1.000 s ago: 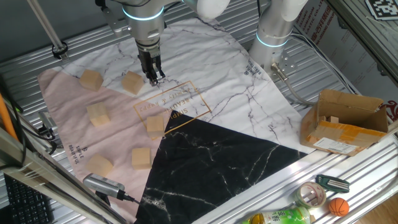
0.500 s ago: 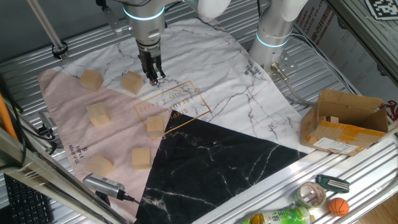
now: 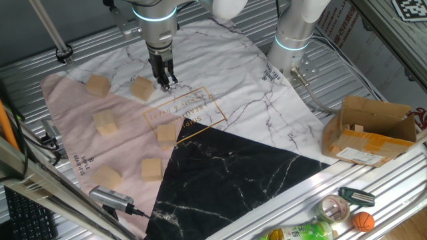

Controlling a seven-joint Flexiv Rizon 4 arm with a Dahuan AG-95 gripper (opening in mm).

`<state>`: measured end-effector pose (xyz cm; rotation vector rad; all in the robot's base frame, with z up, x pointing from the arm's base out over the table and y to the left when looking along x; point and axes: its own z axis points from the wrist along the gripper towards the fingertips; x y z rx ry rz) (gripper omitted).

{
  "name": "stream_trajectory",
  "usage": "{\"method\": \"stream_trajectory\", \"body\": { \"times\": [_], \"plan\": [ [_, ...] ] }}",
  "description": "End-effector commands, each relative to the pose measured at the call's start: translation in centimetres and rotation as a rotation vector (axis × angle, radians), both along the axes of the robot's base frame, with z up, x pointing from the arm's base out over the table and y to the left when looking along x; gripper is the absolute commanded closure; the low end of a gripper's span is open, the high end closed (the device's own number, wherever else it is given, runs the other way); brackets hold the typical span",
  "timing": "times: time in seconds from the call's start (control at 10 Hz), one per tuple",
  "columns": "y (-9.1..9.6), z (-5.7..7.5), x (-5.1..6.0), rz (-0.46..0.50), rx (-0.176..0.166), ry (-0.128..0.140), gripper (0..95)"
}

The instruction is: Stack the blocks into a pyramid shape

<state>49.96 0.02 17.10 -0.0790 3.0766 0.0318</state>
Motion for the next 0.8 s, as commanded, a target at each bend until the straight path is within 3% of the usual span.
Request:
{"method": "stream_trajectory", "body": {
  "times": [0.1, 0.8],
  "plan": [
    [0.01, -0.03, 0.02, 0.0, 0.0, 0.001, 95.0],
    [0.01, -0.03, 0.02, -0.003, -0.003, 0.001, 95.0]
  ]
}}
